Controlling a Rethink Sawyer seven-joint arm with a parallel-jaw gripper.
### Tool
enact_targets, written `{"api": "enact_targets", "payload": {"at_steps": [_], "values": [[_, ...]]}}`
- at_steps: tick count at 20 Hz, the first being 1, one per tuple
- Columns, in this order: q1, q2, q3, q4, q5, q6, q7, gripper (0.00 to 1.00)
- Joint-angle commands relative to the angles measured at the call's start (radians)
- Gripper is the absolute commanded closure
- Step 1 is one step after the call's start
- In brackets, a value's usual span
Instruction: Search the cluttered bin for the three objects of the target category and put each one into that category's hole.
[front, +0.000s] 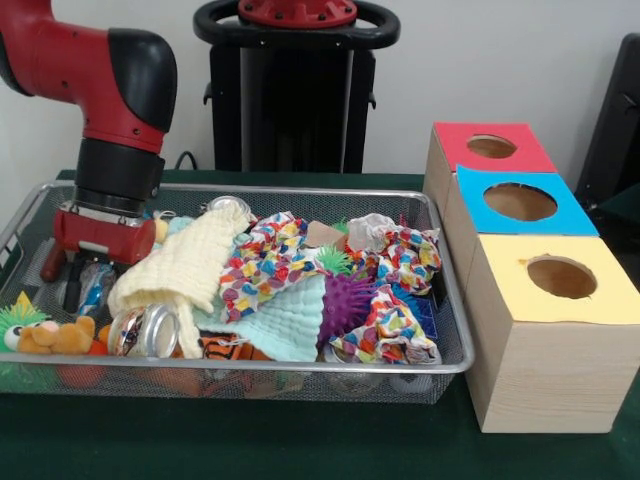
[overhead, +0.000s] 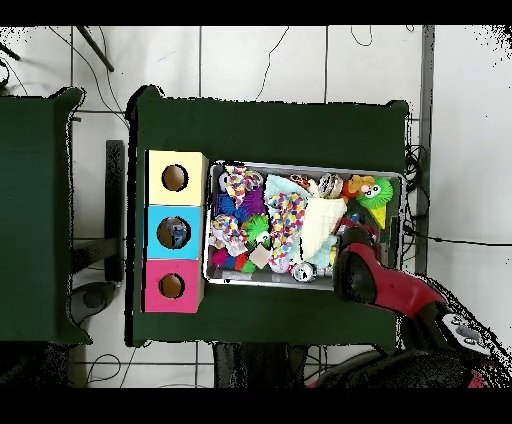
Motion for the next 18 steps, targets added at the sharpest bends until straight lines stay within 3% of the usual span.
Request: {"api": "enact_targets", "payload": {"at_steps": [1, 11, 18], "values": [[0.009, 0.022, 0.025, 0.029, 0.038, 0.099, 0.157, 0.00], [-0.026, 0.048, 0.065, 0.009, 0.009, 0.135, 0.134, 0.00], [-0.073, -0.044, 0.085, 0.067, -0.029, 0.255, 0.079, 0.00]]}}
